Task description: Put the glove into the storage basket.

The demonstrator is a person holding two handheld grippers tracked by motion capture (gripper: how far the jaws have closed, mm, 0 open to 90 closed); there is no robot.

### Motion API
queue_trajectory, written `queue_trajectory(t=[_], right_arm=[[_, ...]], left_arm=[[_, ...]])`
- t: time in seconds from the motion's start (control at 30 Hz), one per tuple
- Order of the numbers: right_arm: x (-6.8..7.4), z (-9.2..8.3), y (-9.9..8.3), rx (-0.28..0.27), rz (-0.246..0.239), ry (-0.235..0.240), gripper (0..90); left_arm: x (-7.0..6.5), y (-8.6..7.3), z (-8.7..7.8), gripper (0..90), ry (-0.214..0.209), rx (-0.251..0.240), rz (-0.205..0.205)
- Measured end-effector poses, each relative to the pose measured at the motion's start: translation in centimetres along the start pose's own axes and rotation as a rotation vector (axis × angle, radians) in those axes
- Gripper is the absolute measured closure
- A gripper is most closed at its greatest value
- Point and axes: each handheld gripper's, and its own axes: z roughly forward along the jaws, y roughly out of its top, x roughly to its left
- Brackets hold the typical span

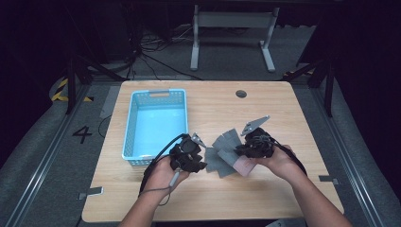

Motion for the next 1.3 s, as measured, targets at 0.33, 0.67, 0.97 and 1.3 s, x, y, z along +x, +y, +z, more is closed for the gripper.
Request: queue_trajectory(t=[0.33,0.67,0.97,1.3], right_arm=[[0.5,1.3,-0.2,0.041,-0.013,0.016,83.1],[0.5,2.7,-0.5,0.074,0.001,0.018,82.3],[0.8,2.9,-0.7,0.074,-0.008,0.018,73.0],[0.1,-0.4,-2.3,0.023,0.038,-0.010,68.3]], left_arm=[[-0.2,0.2,0.6,74.8,-0.001,0.028,0.014],[-0.3,0.4,1.6,81.6,0.029,0.035,-0.023],[-0.6,0.8,2.6,76.4,0.029,0.053,-0.045],[-0.9,1.1,3.2,66.0,-0.005,0.040,-0.037]])
